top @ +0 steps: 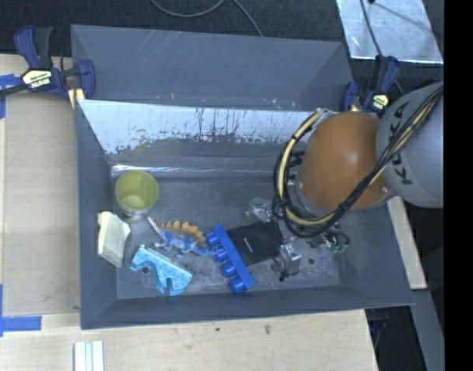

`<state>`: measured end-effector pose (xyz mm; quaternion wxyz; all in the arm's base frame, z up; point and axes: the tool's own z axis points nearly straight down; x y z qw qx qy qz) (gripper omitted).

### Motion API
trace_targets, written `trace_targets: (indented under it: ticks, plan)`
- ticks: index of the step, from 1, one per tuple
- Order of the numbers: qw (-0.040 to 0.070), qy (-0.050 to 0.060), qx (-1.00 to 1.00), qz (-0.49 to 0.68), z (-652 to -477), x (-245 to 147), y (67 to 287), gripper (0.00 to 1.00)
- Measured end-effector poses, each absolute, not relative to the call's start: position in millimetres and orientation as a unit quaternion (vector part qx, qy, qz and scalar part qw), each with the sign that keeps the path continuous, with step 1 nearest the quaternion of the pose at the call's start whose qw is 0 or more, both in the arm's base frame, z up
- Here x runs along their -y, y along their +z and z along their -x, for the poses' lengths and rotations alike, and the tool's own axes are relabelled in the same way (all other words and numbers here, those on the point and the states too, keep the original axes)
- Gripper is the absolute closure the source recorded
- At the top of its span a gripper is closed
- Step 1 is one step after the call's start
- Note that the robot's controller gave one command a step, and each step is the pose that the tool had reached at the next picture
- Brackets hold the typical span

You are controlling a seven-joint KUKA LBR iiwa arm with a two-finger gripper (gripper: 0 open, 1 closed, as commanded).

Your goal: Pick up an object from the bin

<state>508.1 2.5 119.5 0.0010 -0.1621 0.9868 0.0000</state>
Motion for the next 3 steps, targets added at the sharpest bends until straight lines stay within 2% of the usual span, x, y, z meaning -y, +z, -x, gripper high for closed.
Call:
trace_targets:
  ticks: [1, 2, 3]
  plan:
    - [0.003, 0.000, -1.000, 0.023, -511.2, 1.6, 125.5, 0.00]
    - [0.004, 0.000, -0.996, 0.089, -518.9, 7.6, 123.0, 0.00]
    - [0.005, -0.001, -0.973, 0.230, -524.6, -4.0, 92.9, 0.00]
